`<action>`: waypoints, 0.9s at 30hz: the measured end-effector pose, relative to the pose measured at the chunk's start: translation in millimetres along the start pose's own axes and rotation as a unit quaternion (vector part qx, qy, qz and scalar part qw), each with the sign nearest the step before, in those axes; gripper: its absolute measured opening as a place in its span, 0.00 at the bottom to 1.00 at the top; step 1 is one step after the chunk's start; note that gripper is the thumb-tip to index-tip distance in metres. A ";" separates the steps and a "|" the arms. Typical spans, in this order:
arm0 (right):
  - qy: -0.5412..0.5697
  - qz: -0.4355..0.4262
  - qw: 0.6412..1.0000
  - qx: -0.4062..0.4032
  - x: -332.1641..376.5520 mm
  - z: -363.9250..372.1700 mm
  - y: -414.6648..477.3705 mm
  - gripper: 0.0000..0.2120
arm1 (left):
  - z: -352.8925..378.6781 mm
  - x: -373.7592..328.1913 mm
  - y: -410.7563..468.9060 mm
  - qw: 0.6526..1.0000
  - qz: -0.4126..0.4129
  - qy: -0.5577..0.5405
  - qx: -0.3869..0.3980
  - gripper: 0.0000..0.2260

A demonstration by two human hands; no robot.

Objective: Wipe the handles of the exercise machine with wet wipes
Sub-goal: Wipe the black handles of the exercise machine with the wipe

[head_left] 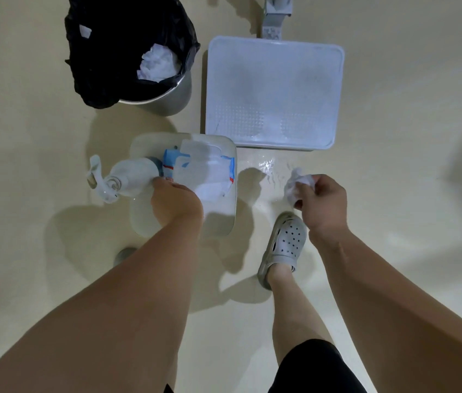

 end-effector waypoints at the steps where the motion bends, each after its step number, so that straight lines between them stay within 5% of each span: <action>1: 0.004 -0.010 1.000 0.021 3.4 4.5 -6.8 0.06 | -0.4 0.8 1.6 1.000 -0.019 -0.008 0.009 0.08; 5: -0.007 -0.049 0.996 0.080 21.6 14.3 -39.6 0.06 | -7.5 -10.9 -9.6 0.994 0.000 0.019 0.105 0.17; 10: -0.015 -0.067 0.985 0.157 62.5 8.6 -105.5 0.04 | -47.6 -29.3 -55.6 0.961 0.015 -0.140 0.236 0.08; 15: -0.059 -0.098 0.970 0.216 127.7 -11.1 -206.3 0.04 | -167.9 -88.2 -96.8 0.920 0.178 -0.173 0.304 0.22; 19: -0.069 -0.144 0.949 0.272 178.6 -33.7 -310.4 0.05 | -277.5 -133.4 -137.1 0.870 0.289 -0.184 0.356 0.21; 23: -0.053 -0.192 0.931 0.307 219.5 -58.4 -404.5 0.05 | -370.5 -160.2 -173.9 0.855 0.369 -0.142 0.335 0.05; 27: -0.056 -0.236 0.910 0.337 247.5 -79.3 -463.1 0.05 | -441.1 -163.2 -206.0 0.872 0.372 -0.180 0.262 0.06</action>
Point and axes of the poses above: each hand's wrist, its own y-axis towards the middle knuckle, its own z-axis out of the palm, x = y × z, the point moved 7 cm from there along y, towards the middle knuckle, and after that the axes turned 9 degrees about z, right-handed, at the moved point
